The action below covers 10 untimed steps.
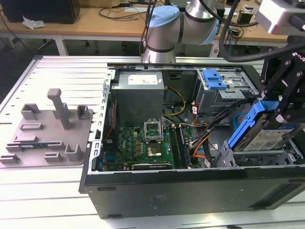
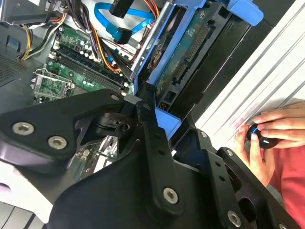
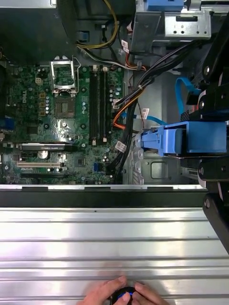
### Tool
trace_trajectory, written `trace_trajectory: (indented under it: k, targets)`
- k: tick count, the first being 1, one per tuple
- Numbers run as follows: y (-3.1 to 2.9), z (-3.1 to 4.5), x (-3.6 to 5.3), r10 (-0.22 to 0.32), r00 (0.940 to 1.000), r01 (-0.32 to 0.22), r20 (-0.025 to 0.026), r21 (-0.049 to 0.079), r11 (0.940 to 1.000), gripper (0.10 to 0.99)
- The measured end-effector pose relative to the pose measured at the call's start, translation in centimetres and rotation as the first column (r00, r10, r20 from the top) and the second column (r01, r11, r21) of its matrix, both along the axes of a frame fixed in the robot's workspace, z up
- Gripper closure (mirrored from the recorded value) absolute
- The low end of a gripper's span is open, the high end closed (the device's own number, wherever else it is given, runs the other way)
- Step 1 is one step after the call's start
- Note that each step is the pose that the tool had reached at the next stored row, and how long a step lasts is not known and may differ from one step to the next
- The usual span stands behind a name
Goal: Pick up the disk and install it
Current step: 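Insert the disk into the insertion slot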
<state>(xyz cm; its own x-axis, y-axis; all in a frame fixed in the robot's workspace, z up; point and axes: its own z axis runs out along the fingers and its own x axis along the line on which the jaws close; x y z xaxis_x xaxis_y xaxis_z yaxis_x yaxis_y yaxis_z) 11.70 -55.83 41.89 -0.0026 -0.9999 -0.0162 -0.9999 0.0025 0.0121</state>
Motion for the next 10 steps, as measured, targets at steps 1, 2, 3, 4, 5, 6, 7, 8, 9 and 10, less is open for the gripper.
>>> trace_trajectory:
  k: [1, 2, 3, 4, 5, 6, 7, 8, 9, 10]
  targets:
    - [-0.02, -0.11, 0.00, 0.000, 1.0000, 0.000, -0.0001, 0.000, 1.0000, 0.722]
    - [-0.05, -0.25, 0.00, 0.000, 1.0000, 0.000, -0.0001, 0.000, 1.0000, 0.722]
    - [-0.07, -0.43, 0.00, 0.000, 1.0000, 0.000, -0.0001, 0.000, 1.0000, 0.722]
    - [-0.10, -0.70, 0.00, 0.000, 1.0000, 0.000, -0.0001, 0.000, 1.0000, 0.722]
    - [-0.12, -0.95, 0.00, 0.000, 1.0000, 0.000, -0.0001, 0.000, 1.0000, 0.722]
    - [-0.13, -1.13, 0.00, 0.000, 1.0000, 0.000, 0.0000, -0.001, 1.0000, 0.722]
    - [-0.14, -1.24, 0.00, 0.000, 1.0000, 0.000, 0.0001, 0.000, 1.0000, 0.714]
    - [-0.13, -1.29, 0.00, 0.000, 1.0000, 0.000, -0.0001, 0.000, 1.0000, 0.659]
    - [-0.13, -1.31, 0.00, 0.000, 1.0000, 0.000, 0.0000, 0.000, 1.0000, 0.659]
    - [-0.13, -1.32, 0.00, 0.000, 1.0000, 0.000, -0.0001, 0.000, 1.0000, 0.584]
